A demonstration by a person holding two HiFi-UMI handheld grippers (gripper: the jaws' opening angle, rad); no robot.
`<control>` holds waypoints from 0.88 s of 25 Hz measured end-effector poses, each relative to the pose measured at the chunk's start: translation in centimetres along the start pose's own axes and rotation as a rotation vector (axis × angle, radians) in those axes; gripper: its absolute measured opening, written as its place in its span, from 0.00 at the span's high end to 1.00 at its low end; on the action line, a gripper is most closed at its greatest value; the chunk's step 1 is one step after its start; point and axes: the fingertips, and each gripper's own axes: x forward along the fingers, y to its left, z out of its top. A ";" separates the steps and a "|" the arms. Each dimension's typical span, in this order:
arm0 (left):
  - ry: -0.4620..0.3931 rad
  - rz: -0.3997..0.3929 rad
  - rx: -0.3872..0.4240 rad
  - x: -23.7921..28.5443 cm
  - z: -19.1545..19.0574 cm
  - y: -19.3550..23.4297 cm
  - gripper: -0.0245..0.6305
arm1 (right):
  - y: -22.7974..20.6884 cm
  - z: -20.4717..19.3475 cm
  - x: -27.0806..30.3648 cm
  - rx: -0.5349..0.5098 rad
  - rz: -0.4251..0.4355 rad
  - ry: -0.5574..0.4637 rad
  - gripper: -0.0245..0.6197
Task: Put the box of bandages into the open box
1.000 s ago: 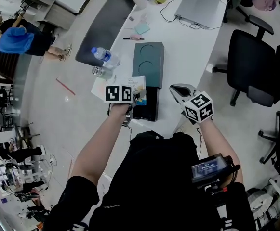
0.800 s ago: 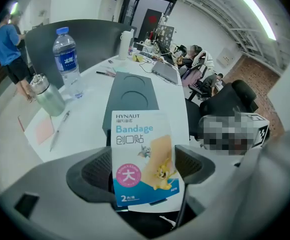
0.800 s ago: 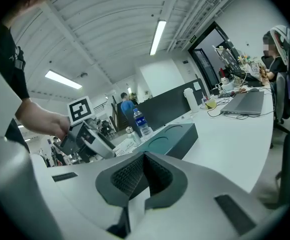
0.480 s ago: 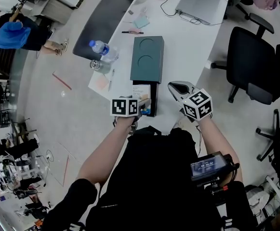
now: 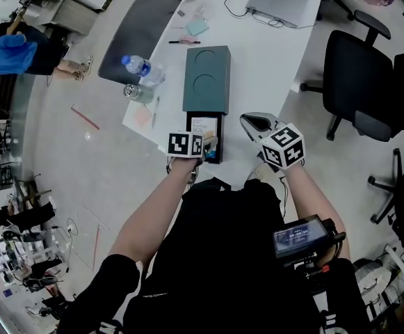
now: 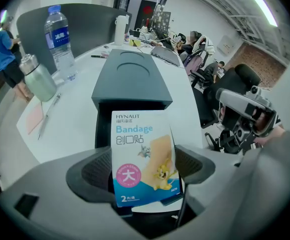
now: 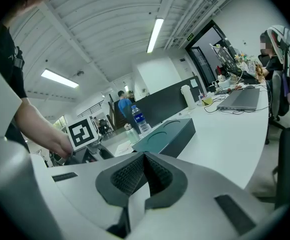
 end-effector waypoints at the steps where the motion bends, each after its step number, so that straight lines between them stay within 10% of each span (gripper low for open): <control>1: 0.007 0.003 0.001 0.3 -0.2 0.2 0.36 | 0.0 0.0 0.0 0.001 -0.002 0.000 0.92; 22: 0.041 0.060 0.012 2.1 -0.1 0.7 0.35 | -0.6 -0.8 -1.0 0.031 -0.036 -0.006 0.92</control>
